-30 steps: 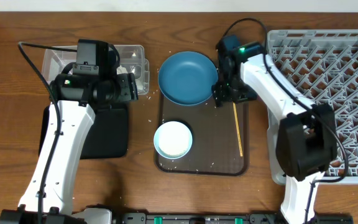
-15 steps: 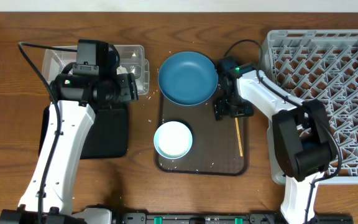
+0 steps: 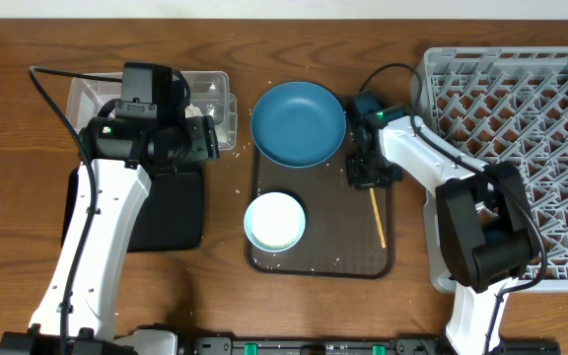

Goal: Sort waste into correct bins and load items into the dishwasher rack
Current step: 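Grasp the wooden chopstick with the right gripper and lift toward rack, then lower the chopstick into the dish rack and open the right gripper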

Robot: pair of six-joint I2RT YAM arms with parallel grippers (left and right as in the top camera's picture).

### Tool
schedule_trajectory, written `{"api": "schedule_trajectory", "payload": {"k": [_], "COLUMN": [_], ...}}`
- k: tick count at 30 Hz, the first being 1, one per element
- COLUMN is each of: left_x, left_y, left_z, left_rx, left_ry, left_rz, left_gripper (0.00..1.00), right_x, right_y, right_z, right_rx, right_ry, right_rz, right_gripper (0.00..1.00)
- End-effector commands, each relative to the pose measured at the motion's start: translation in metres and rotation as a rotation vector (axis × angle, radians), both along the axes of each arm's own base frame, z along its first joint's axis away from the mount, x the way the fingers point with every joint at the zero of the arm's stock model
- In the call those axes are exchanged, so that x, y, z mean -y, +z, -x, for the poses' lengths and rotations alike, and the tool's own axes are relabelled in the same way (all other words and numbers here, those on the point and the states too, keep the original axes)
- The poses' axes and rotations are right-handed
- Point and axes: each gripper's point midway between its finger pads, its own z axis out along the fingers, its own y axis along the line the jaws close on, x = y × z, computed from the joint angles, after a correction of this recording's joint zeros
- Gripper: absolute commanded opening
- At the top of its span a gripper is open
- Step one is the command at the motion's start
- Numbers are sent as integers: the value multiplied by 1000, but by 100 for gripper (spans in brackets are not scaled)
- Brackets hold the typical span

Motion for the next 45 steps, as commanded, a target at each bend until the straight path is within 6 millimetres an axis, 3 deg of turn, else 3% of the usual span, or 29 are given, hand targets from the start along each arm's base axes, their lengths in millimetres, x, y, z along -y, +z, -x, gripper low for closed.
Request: {"api": "schedule_trajectory", "payload": {"k": [1, 5, 9, 20, 24, 28, 32, 36, 40, 45], "left_x": [-2, -2, -2, -2, -2, -2, -2, -2, -2, -2], "left_y": [-1, -1, -1, -1, -1, -1, -1, -1, -1, -1], "left_z": [-1, -1, -1, -1, -1, -1, 0, 0, 0, 0], "left_rx": [0, 0, 0, 0, 0, -1, -4, -3, -3, -3], "left_ry": [1, 1, 1, 1, 1, 1, 1, 1, 1, 1], "left_rz": [-14, -14, -14, -14, -14, -14, -14, -14, -14, -14], "left_gripper": [71, 71, 71, 71, 71, 71, 71, 71, 71, 71], "right_x": [7, 7, 4, -3, -5, 1, 17, 50, 89, 125], "right_y": [-30, -30, -30, -25, -2, 47, 103, 146, 159, 148], "right_z": [24, 24, 25, 25, 13, -10, -24, -27, -28, -19], "right_rx": [-99, -101, -106, -107, -40, 93, 236, 341, 370, 301], "right_ry": [-2, -2, -1, -1, 13, 30, 82, 63, 22, -15], "right_rz": [30, 30, 18, -25, -53, -102, -131, -131, -106, -65], "right_gripper": [15, 12, 2, 1, 1, 1, 2, 3, 2, 1]}}
